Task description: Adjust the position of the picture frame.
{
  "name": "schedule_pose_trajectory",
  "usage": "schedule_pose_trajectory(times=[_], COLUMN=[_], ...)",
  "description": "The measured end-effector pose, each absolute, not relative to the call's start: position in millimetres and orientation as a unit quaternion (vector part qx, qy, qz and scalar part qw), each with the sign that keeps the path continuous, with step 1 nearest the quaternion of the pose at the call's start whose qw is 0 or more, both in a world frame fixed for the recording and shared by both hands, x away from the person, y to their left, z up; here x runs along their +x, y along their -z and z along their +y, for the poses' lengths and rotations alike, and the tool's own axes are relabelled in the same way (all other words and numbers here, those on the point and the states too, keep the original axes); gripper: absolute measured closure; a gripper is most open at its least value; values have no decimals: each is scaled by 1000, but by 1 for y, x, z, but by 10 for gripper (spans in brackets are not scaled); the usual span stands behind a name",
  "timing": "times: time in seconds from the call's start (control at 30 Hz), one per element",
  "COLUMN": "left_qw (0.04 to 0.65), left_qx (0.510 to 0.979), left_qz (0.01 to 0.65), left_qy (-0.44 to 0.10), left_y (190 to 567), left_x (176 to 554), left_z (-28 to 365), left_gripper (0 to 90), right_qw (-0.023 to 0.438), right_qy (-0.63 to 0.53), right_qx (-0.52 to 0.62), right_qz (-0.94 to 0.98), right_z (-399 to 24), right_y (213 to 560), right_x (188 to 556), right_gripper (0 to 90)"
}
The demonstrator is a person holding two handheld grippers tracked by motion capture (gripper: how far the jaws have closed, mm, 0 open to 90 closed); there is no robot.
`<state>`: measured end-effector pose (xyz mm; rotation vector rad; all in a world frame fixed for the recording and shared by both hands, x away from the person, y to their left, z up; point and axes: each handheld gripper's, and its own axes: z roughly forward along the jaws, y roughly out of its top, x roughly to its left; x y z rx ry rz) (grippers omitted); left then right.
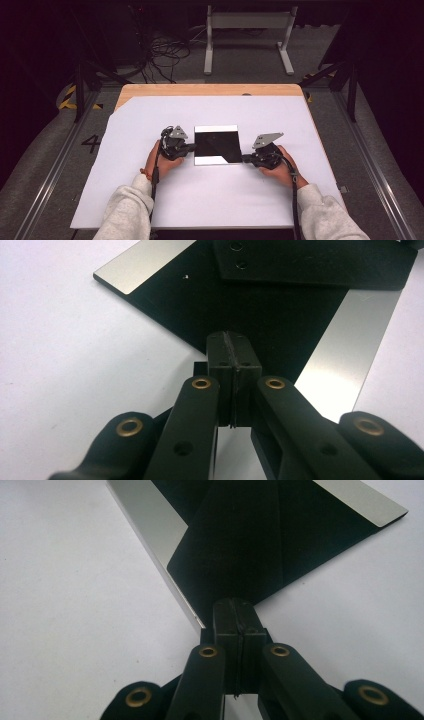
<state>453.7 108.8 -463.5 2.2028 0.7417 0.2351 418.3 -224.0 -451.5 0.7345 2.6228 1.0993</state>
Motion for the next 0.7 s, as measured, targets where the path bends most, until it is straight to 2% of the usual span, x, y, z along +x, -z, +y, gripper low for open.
schedule_pose_trajectory(times=[0.7], left_qw=[395], left_qx=[868], left_qz=[287], left_qy=[-93], left_y=[464], left_x=[449], left_z=[102], left_gripper=[900], right_qw=[105], right_qy=[-356], right_qx=[249], right_qz=[895], right_z=[-227], right_y=[448], right_x=[409], right_gripper=[900])
